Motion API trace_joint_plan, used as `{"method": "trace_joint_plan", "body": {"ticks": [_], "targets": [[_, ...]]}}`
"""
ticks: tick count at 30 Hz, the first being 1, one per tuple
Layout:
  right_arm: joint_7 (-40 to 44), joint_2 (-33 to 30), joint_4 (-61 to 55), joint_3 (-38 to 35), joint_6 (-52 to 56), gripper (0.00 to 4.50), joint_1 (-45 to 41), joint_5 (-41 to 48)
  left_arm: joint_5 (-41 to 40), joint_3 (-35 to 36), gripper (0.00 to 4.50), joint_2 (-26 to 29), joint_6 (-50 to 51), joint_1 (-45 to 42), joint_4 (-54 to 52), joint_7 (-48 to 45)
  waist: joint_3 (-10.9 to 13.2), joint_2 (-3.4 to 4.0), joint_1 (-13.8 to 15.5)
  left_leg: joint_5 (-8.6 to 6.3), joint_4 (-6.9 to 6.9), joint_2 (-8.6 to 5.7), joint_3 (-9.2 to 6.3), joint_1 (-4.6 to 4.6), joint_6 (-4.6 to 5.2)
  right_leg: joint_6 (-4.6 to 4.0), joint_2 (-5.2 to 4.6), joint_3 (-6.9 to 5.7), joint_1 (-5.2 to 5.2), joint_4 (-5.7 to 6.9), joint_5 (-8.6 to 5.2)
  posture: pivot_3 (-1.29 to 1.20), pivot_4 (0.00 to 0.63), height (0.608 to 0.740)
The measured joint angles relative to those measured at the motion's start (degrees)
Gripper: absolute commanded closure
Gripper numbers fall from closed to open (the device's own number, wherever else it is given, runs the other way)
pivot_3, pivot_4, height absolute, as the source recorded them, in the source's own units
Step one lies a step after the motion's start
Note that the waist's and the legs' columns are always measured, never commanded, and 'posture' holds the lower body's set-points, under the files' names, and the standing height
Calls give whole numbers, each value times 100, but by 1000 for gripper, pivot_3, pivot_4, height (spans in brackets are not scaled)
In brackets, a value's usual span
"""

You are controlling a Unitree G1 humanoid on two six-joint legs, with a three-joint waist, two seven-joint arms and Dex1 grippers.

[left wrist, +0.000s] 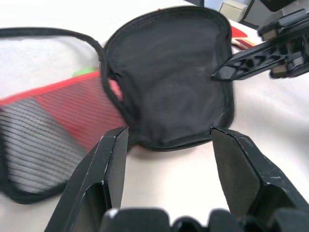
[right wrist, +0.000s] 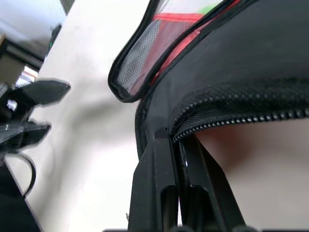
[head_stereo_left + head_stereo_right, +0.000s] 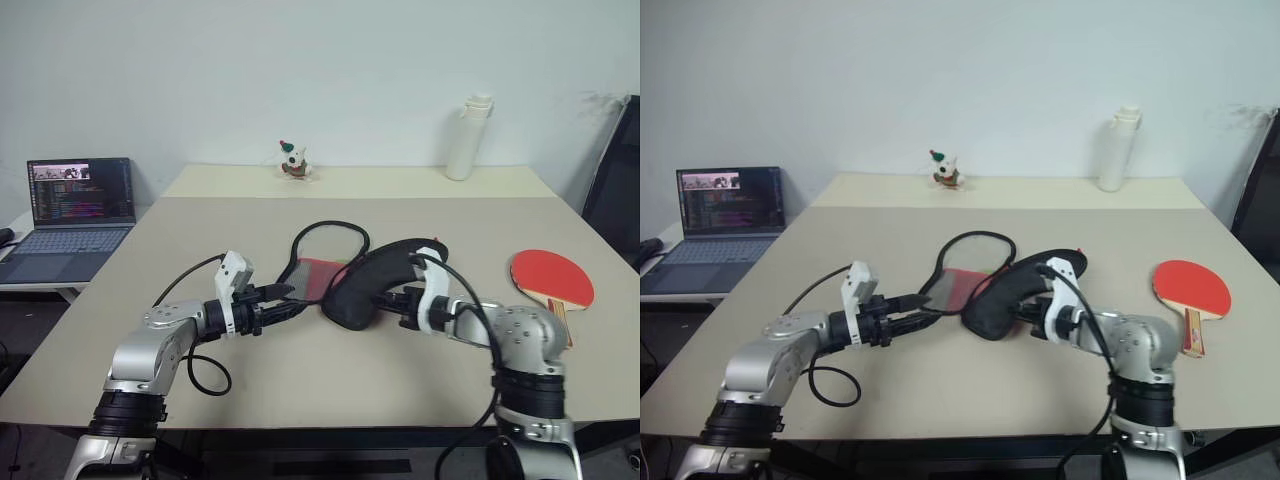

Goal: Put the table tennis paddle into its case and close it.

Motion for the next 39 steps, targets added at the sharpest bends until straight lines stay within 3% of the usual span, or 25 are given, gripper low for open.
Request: {"method": "trace_joint_plan", "body": {"ticks": [7, 14, 24, 39], "targets": [[1154, -2003, -5, 305, 443, 4452, 369, 301, 0, -32, 1565, -5, 1, 52, -19, 3, 4, 1, -3, -1, -2, -4, 1, -3, 1, -1, 0, 0, 1, -10, -3, 0, 150, 740], [2547, -3415, 958, 1748, -840, 4452, 388, -316, 2, -68, 1565, -4, 1, 62, -31, 3, 8, -6, -29, -1, -1, -14, 6, 0, 1, 0, 9, -2, 1, -12, -3, 0, 150, 740], [3559, -3289, 2829, 2941, -2528, 4452, -816, -1615, 1, -101, 1565, -10, 1, 109, -190, 106, 16, -7, -28, -1, 0, -1, 9, -3, 1, 1, 8, -1, -3, -13, -2, 0, 150, 740], [4129, -3227, 4152, 3046, -3432, 4452, -1218, -2647, 1, -102, 1565, -10, 1, 139, -221, 130, 19, -5, -14, -1, 1, -4, 10, -4, 0, -1, 0, -2, -2, -11, -1, 0, 150, 740]]}}
